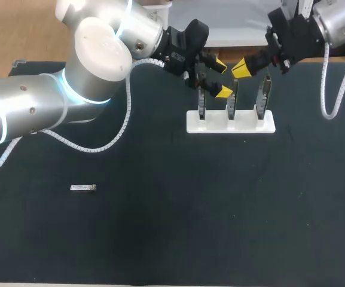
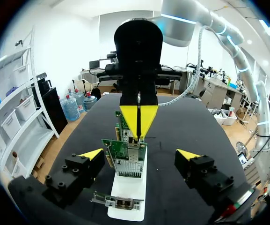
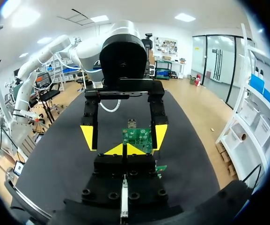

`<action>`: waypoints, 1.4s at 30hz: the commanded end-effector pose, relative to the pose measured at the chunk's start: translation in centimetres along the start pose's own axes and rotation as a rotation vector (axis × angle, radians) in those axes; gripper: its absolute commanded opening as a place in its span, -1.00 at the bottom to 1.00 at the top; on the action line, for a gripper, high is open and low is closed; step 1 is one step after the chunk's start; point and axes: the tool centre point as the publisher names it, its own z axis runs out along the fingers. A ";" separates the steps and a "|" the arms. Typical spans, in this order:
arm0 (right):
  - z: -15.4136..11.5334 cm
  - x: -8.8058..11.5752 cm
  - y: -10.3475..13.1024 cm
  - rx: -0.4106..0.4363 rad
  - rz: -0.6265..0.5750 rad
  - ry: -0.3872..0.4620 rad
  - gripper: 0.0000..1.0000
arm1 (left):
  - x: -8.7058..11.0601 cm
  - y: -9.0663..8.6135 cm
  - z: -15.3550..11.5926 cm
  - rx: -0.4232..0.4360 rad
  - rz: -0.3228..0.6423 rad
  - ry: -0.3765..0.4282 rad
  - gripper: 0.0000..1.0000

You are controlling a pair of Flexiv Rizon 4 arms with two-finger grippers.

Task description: Pick up the optical module with the left hand, and insert it into the network port with the right hand.

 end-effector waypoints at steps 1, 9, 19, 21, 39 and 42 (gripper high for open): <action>0.4 0.7 -0.1 -0.002 0.005 0.001 -1.00 | 0.0 0.1 0.0 0.000 0.000 0.003 1.00; 0.4 0.7 -0.2 -0.001 0.008 -0.006 -1.00 | 0.0 0.1 0.0 0.000 0.000 0.003 1.00; -0.5 -0.9 0.1 0.016 -0.036 -0.059 -1.00 | 0.0 0.1 0.0 0.000 0.000 0.003 1.00; -0.9 -1.1 0.0 0.016 -0.036 -0.087 -1.00 | 0.0 0.1 0.0 0.000 0.000 0.003 1.00; -6.6 -1.4 -0.5 0.040 -0.105 -0.150 -1.00 | 0.0 0.1 0.0 0.000 0.000 0.003 1.00; -7.5 -0.8 -0.3 0.039 -0.102 -0.131 -1.00 | 0.0 0.1 0.0 0.000 0.000 0.003 1.00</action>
